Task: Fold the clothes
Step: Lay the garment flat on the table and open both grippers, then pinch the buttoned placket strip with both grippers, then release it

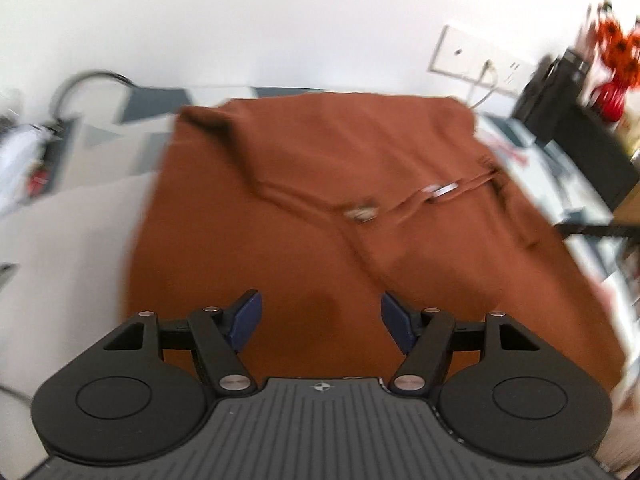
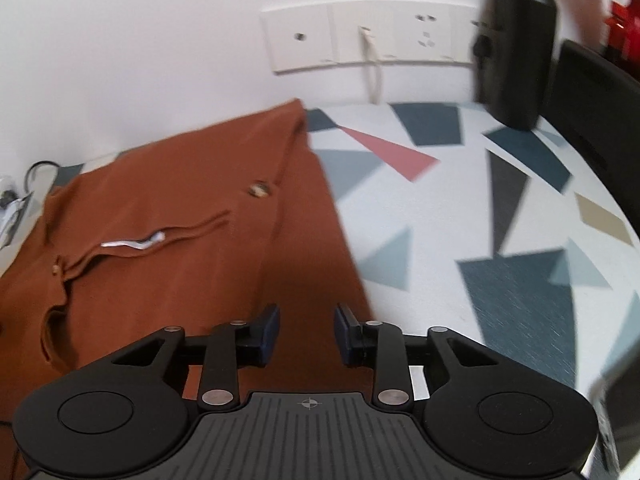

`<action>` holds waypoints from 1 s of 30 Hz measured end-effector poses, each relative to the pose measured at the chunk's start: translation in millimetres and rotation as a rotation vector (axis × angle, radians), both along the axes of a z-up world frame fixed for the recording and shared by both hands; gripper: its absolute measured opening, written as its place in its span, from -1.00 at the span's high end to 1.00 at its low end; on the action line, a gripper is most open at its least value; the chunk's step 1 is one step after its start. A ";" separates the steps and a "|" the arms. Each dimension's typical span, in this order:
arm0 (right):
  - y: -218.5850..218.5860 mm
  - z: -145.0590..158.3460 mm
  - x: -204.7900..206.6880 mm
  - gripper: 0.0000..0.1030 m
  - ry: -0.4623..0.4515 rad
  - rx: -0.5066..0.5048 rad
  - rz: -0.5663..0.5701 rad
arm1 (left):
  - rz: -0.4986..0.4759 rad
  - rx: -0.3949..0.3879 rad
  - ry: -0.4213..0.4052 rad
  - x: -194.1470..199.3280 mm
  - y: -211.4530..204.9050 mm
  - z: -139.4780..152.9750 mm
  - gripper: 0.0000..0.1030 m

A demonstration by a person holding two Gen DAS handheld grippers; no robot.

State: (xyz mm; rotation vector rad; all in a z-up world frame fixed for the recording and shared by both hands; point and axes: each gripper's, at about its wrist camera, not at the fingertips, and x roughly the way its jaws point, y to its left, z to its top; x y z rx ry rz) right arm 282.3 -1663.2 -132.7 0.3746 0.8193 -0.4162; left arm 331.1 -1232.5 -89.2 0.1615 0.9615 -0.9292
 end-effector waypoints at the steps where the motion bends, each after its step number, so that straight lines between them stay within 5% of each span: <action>1: 1.8 -0.9 4.6 0.37 -0.003 0.003 0.012 | -0.008 -0.011 0.021 -1.9 -10.0 -0.7 -0.31; 7: 12.4 -10.2 31.4 0.05 -0.018 0.004 0.074 | -0.038 0.024 0.082 -14.7 -67.3 -17.4 -0.48; 17: 6.2 -25.3 75.6 -0.12 -0.016 -0.009 0.081 | 0.023 0.134 -0.088 -10.1 -92.4 -33.0 -0.57; 19: 3.5 -26.7 80.5 -0.10 -0.019 -0.021 0.080 | 0.048 0.103 -0.096 -3.9 -83.4 -32.4 -0.07; 22: -3.6 -25.7 83.3 0.31 -0.027 -0.007 0.069 | 0.083 0.089 -0.083 7.6 -68.5 -30.1 0.53; 23: -7.5 -24.8 82.1 0.56 -0.033 0.018 0.063 | 0.089 0.070 -0.060 12.0 -62.7 -29.9 0.57; 26: -13.3 -18.6 74.3 0.92 -0.051 0.047 0.055 | 0.092 0.036 -0.055 19.0 -49.7 -24.0 0.73; 30: -9.2 2.6 56.3 0.92 -0.099 0.047 0.089 | 0.086 -0.014 -0.124 20.5 -36.0 1.3 0.84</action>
